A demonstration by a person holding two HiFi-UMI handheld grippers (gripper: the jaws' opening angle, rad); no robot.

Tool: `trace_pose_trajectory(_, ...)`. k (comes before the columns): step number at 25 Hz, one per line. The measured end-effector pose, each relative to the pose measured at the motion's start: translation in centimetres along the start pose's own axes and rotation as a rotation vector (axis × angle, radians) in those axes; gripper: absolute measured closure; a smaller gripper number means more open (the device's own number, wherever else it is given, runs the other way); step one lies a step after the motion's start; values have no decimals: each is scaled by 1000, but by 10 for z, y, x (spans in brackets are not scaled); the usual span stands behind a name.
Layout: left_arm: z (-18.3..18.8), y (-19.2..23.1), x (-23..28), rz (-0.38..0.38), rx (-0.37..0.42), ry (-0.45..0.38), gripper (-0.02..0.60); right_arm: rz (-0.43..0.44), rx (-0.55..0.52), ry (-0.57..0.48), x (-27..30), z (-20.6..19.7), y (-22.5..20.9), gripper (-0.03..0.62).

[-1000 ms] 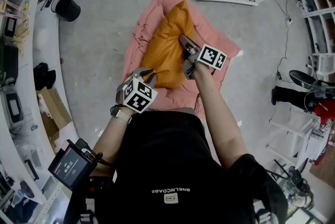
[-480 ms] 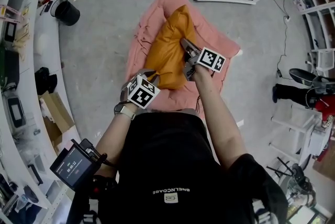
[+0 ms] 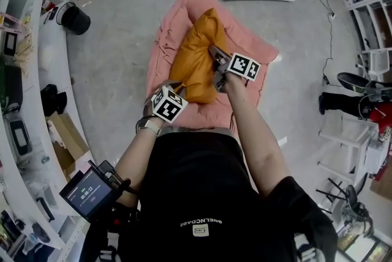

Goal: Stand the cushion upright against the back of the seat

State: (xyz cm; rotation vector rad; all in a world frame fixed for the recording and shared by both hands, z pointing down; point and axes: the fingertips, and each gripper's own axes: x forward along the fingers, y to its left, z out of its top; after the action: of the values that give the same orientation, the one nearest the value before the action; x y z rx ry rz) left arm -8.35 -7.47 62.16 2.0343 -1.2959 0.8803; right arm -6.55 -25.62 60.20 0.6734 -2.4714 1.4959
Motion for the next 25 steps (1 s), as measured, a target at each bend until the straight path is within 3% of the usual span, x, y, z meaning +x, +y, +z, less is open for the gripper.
trace_pose_trajectory(10,20,0,-36,31,26,-101,477,-15,-29,-74,-4,23,24,466)
trace_pose_trajectory(17,35,1,-63,21,32,-125,394,80,110,-195,-18,43,39,442)
trace_pose_trajectory(25,68,-6,-97,20,65,-186,396,101,1,-272,-62,64,68,456)
